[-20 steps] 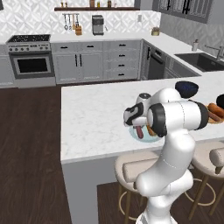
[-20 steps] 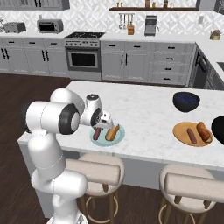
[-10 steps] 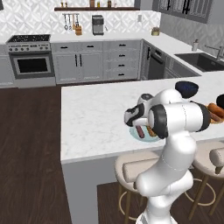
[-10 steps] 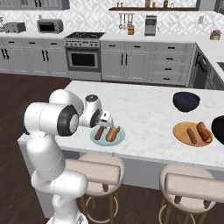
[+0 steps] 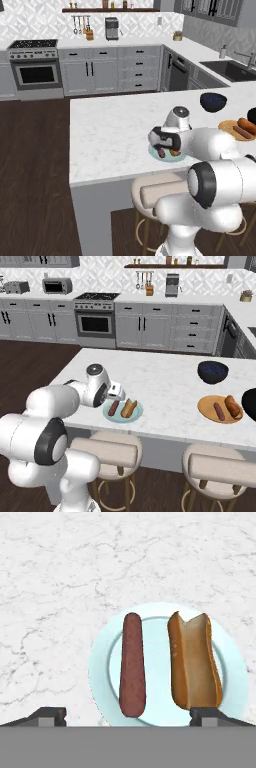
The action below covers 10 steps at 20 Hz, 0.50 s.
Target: Place one bun and one sausage from the bowl on each plate.
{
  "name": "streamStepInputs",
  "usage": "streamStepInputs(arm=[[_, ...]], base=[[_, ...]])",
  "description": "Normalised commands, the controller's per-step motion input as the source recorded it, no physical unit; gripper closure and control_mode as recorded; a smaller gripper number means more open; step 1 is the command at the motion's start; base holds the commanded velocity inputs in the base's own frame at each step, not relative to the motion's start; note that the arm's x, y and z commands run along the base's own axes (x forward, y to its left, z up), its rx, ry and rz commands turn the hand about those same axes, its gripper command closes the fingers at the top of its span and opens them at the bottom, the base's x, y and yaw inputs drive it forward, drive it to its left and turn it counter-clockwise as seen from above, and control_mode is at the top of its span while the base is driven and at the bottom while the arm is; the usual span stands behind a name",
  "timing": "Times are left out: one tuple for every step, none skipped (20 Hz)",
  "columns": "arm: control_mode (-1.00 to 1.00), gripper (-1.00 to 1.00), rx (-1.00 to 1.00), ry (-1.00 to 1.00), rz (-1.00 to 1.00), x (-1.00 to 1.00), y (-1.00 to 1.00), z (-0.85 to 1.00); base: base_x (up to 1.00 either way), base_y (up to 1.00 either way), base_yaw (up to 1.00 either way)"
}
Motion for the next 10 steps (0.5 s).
streamStepInputs(arm=[[-1.0,-1.0,0.0,0.01,0.0,-0.52,0.0,1.0],[-1.0,-1.0,0.0,0.03,0.0,-0.46,0.0,1.0],[-1.0,-1.0,0.0,0.05,0.0,-0.44,0.0,1.0],[-1.0,-1.0,0.0,0.05,0.0,-0.49,0.0,1.0],[-1.0,-1.0,0.0,0.05,0.0,-0.45,0.0,1.0],[-1.0,-1.0,0.0,0.07,0.0,-0.48,0.0,1.0],[-1.0,-1.0,0.0,0.03,0.0,-0.78,0.0,1.0],[-1.0,-1.0,0.0,0.0,0.0,-1.0,0.0,0.94],[-1.0,-1.0,0.0,0.0,0.0,-1.0,0.0,0.78],[-1.0,-1.0,0.0,0.0,0.0,-1.0,0.0,0.58]], base=[[0.0,0.0,0.0],[0.0,0.0,0.0],[0.0,0.0,0.0],[0.0,0.0,0.0],[0.0,0.0,0.0],[0.0,0.0,0.0],[0.0,0.0,0.0],[0.0,0.0,0.0],[0.0,0.0,0.0],[0.0,0.0,0.0]])
